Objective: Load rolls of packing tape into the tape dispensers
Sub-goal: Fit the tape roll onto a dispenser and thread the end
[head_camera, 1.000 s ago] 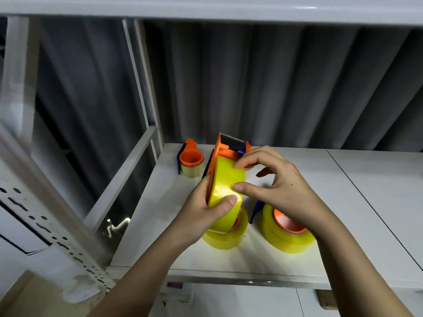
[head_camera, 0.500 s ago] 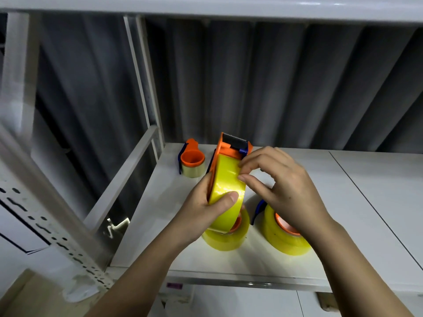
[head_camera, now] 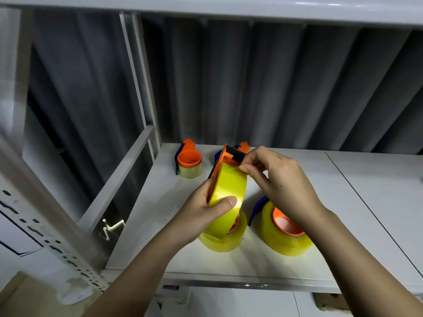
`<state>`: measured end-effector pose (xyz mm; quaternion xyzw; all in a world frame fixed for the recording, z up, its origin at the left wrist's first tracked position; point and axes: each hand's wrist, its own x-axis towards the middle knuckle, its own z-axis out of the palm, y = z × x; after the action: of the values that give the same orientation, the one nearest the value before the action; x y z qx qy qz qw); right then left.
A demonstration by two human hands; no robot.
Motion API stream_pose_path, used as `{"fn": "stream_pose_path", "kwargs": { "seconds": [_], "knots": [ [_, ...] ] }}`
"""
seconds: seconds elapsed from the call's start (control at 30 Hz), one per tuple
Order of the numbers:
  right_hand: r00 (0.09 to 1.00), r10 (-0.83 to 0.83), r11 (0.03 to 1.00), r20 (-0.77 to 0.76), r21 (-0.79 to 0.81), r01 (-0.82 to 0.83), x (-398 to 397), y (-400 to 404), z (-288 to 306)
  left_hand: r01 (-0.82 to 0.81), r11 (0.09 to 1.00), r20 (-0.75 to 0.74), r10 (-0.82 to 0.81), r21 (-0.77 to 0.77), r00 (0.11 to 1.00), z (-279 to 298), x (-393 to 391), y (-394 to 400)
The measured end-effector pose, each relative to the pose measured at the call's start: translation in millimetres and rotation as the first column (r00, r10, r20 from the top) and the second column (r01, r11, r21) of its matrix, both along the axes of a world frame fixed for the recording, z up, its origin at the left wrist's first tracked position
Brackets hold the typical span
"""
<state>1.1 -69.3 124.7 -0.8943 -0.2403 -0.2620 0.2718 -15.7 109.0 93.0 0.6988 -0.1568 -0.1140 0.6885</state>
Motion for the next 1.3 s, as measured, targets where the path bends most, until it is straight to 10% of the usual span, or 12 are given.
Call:
{"fn": "stream_pose_path", "kwargs": {
  "seconds": [0.27, 1.3],
  "knots": [
    [0.952, 0.133, 0.945, -0.277, 0.326, -0.037, 16, -8, 10, 0.058, 0.998, -0.005, -0.058, -0.007, 0.998, 2, 0, 0],
    [0.712, 0.529, 0.84, -0.462, 0.404, -0.362, 33, -29, 29, 0.033, 0.999, -0.025, -0.034, -0.021, 0.999, 2, -3, 3]
  ]
}}
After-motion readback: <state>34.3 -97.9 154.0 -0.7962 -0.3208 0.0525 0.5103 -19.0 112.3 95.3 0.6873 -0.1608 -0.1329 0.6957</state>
